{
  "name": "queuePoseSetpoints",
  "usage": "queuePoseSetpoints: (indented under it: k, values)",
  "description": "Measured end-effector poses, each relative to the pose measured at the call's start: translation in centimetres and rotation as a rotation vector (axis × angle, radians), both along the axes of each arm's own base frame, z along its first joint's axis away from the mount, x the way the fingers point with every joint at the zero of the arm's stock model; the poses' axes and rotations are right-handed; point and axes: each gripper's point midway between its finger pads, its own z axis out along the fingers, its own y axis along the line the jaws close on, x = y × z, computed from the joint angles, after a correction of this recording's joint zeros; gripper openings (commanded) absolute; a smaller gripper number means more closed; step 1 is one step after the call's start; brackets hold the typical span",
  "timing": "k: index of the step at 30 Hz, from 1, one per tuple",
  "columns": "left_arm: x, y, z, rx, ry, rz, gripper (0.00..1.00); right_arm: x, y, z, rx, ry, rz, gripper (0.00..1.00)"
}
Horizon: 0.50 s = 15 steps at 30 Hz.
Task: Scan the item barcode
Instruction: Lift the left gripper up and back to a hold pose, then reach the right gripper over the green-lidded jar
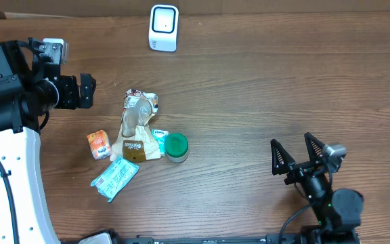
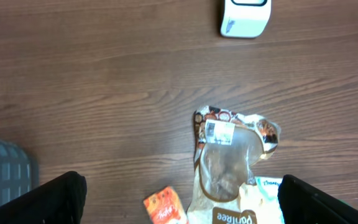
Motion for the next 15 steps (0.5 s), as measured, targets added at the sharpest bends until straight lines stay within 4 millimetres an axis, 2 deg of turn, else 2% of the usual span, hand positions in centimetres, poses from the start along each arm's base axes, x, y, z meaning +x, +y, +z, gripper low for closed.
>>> queuePoseSetpoints:
  k: [2,3,5,6,8,10,12,13,15]
  values:
    - [-0.1,0.1,-0.1,0.005,0.004,0.004,1.00,-0.3,0.7,2.7,0.002,0.034,0.043,1.00]
    - [-0.1,0.2,-0.1,0.007,0.006,0.006,1.00,-0.3,1.1,4.8,0.000,0.056,0.067,1.00]
    - [-0.1,0.2,-0.1,0.010,0.008,0.009,1.00,-0.3,1.6,7.2,0.000,0.109,0.100,1.00]
    - [-0.1,0.2,-0.1,0.011,0.008,0.009,1.00,-0.1,2.1,9.2,0.002,0.144,0.130,1.00]
    - [-0.1,0.3,-0.1,0.012,0.008,0.011,1.00,0.3,2.6,10.6,0.002,0.249,0.160,1.00]
    - [-0.1,0.3,-0.2,0.012,0.010,0.011,1.00,1.6,3.3,12.6,-0.012,0.346,0.205,1.00]
    - [-0.1,0.3,-0.2,0.012,0.010,0.011,1.00,2.6,3.7,13.0,-0.018,0.473,0.233,1.00]
    - [-0.2,0.3,-0.2,0.012,0.011,0.011,1.00,3.7,4.1,13.3,-0.024,0.546,0.255,1.00]
    - [-0.1,0.3,-0.2,0.012,0.011,0.011,1.00,5.4,5.2,12.8,-0.031,0.662,0.297,1.00]
